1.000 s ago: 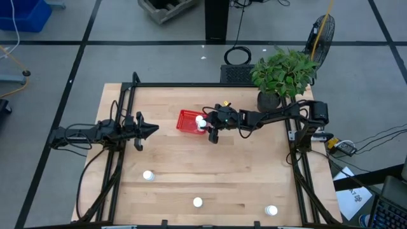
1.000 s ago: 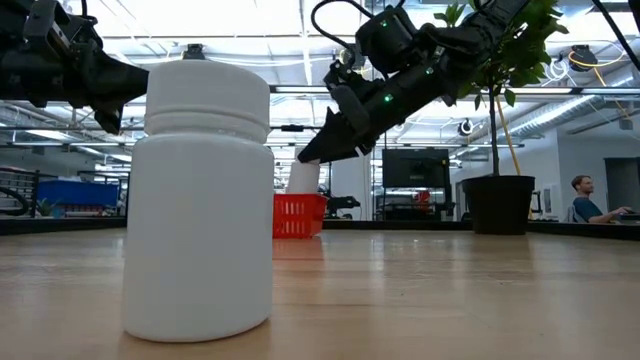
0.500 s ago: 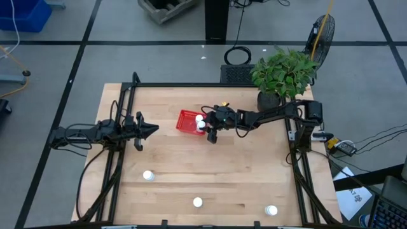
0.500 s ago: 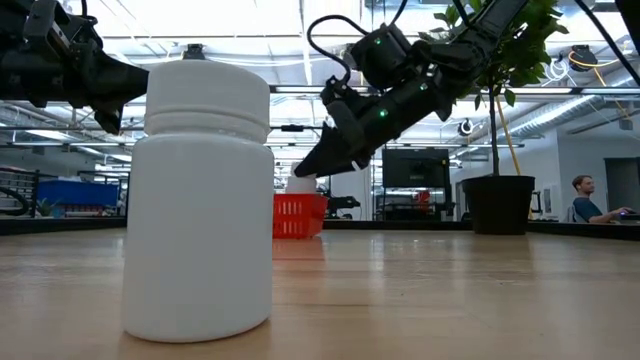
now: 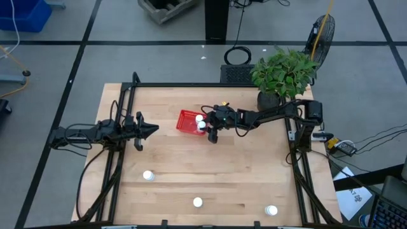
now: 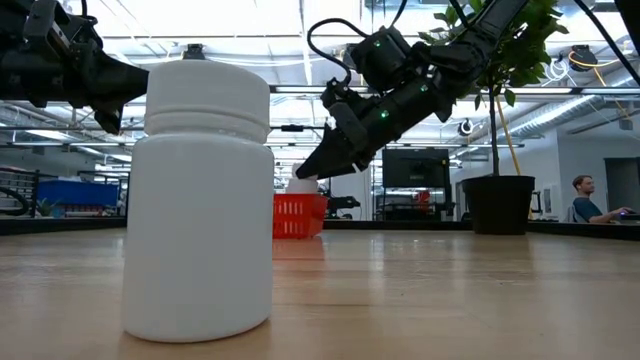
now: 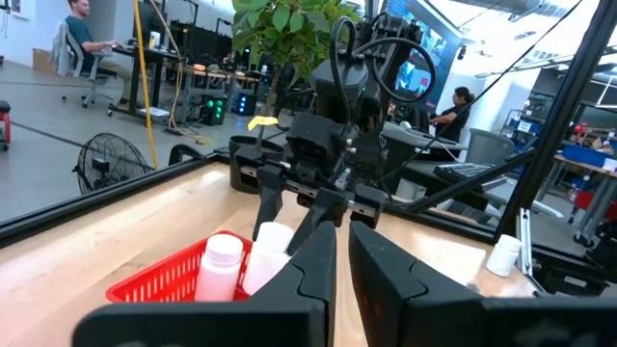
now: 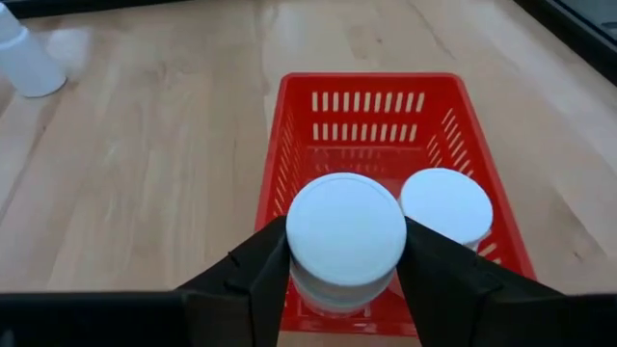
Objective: Pick and place pill bottles into a basket
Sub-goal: Put the white pill bottle into the red basket
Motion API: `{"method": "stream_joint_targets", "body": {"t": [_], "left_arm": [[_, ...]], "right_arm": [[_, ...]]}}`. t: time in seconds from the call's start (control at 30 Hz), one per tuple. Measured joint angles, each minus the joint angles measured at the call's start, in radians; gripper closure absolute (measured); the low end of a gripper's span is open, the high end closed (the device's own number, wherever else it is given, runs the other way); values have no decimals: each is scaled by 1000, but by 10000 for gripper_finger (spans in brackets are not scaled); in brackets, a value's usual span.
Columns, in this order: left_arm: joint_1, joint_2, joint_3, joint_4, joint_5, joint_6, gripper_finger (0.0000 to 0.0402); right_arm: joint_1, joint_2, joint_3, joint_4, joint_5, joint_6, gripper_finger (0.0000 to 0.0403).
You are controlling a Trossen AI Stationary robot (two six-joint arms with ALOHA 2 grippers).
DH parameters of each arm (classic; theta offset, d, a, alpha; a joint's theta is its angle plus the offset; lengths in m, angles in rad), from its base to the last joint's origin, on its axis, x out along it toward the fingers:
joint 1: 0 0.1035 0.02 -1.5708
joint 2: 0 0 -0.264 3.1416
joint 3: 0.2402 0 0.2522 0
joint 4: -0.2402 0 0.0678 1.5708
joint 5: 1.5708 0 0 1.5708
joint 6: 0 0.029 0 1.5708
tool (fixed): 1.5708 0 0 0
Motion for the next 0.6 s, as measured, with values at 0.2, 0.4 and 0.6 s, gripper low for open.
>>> {"method": "stream_joint_targets", "body": {"t": [0.2,0.4,0.6], "left_arm": [[0,0,0,0,0,0,364],[0,0,0,0,0,0,364],[0,0,0,0,0,0,364]], "right_arm": [[0,18,1,15,-1,-15,237],[0,16,7,20,0,-15,237],[0,24,6,-3,1,-13,236]]}}
